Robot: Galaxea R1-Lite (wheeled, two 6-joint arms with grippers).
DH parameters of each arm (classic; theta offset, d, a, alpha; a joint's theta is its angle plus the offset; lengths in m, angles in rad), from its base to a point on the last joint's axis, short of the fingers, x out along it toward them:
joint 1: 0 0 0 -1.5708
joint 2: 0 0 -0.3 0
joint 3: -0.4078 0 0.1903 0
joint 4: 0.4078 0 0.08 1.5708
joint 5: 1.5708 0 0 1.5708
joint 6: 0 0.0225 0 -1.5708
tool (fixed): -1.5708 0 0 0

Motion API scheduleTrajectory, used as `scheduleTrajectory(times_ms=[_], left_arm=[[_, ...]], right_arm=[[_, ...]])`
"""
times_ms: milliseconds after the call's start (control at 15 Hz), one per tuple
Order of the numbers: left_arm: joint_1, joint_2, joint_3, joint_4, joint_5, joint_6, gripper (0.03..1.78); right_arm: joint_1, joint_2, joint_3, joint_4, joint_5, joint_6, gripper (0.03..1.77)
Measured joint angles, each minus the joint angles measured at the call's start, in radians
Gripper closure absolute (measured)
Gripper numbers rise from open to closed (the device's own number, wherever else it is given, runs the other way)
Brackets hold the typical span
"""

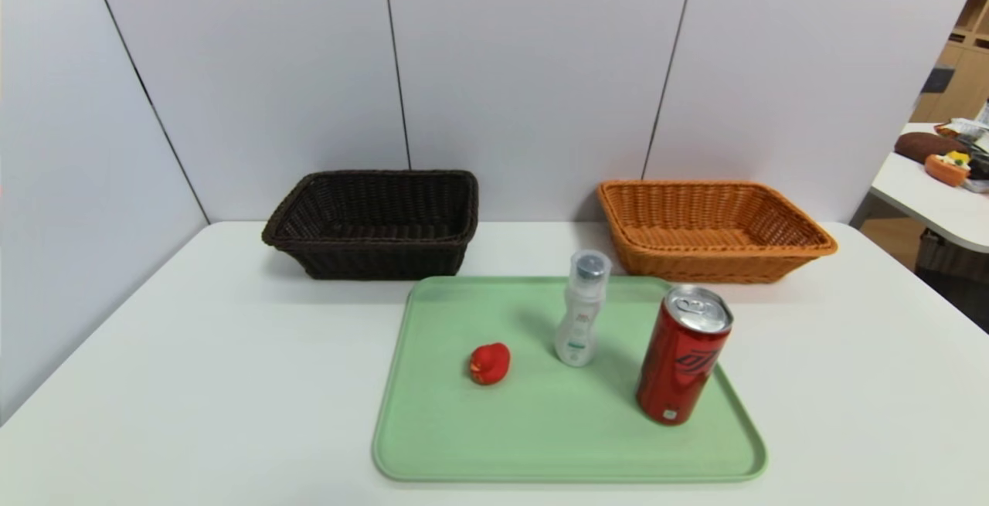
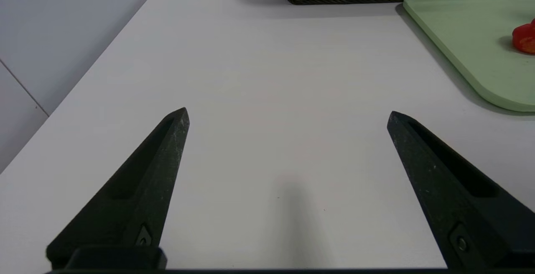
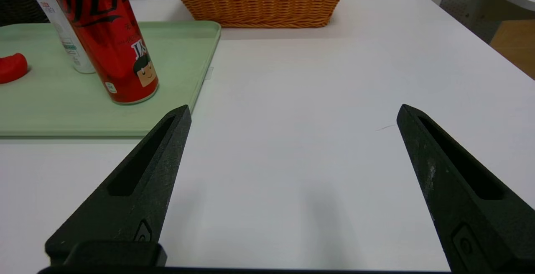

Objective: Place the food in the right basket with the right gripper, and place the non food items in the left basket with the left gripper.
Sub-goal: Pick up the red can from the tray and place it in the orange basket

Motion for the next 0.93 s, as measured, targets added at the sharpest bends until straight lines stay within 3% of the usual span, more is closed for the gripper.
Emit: scheduleTrajectory(times_ms=[667, 933], left_arm=[[0.000, 0.000, -0.001, 0.003, -0.003, 0.004, 0.12], [0.000, 0.001, -0.039, 0.031, -0.044, 0.036, 0.12]], right_arm=[[0.000, 0.000, 0.000, 0.001, 0.001, -0.002, 0.10], [0.000, 0.000, -0.029, 0.000, 0.008, -0.003, 0.10]])
